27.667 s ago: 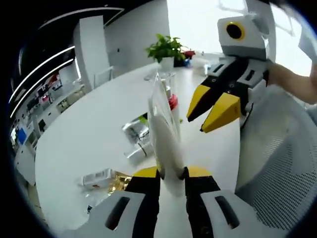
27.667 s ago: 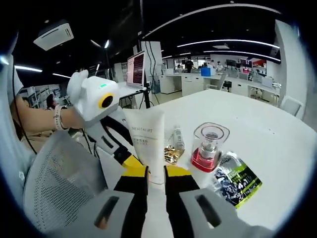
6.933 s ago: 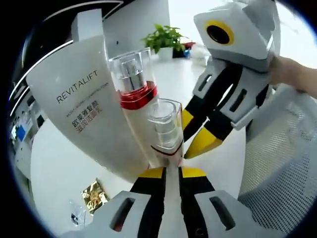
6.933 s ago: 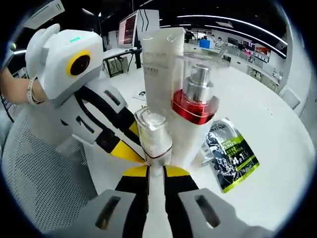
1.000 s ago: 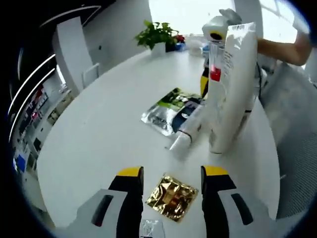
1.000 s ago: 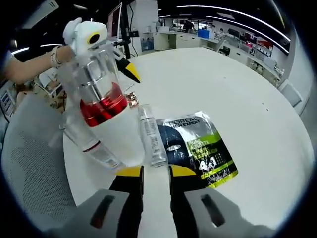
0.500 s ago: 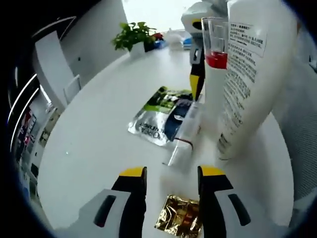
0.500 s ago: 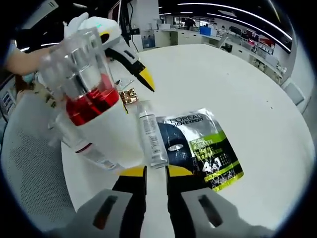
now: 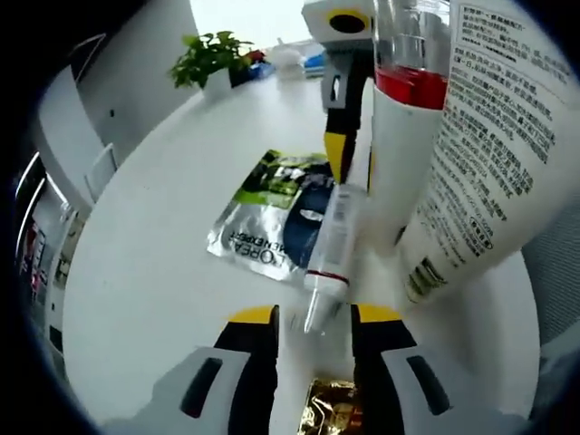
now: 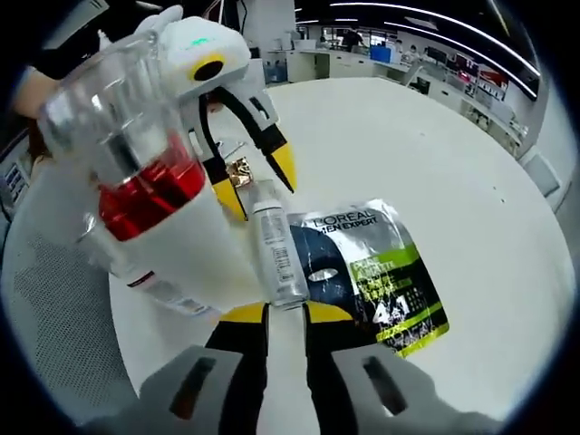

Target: Arrange the skincare products in the storage area until every visible bottle or jar stands upright without overlapping.

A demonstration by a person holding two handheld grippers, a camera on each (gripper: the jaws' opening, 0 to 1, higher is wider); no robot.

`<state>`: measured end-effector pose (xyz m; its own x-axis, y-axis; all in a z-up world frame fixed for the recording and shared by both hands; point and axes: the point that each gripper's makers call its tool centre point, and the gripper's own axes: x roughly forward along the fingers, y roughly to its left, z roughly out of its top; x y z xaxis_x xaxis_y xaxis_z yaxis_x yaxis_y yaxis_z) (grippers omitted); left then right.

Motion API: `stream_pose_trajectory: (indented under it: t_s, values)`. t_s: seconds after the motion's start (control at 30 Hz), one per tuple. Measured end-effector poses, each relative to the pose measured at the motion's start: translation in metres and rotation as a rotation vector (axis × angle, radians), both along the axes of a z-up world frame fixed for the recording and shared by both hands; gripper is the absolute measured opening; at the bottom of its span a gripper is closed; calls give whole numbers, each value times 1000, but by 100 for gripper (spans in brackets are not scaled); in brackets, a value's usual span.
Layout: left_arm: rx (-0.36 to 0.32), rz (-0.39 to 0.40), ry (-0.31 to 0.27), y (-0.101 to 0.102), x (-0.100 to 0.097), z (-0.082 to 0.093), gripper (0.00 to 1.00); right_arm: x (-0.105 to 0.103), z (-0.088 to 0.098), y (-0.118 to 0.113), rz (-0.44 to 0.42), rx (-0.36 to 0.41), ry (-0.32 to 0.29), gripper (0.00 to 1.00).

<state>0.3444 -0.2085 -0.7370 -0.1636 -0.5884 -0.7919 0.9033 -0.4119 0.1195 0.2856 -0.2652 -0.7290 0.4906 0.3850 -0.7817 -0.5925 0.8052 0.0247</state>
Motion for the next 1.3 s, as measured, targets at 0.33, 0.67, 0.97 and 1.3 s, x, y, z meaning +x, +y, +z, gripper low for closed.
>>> stream_pose_trajectory:
  t_s: [0.33,0.67,0.97,1.3]
  values:
    - [41,1,22,5,1,-6,17,4,1,-3,-3,-3,-10,15]
    - [62,31,-9,11,2,-3,14,-7,8,-17,-37,-16,-24,15]
    - [68,88,-17,24,5,10,14,-19,21,-15,-49,-24,-58,16]
    - [29,179,-66,38,12,36,13,-38,47,-15,-82,-36,-121,16]
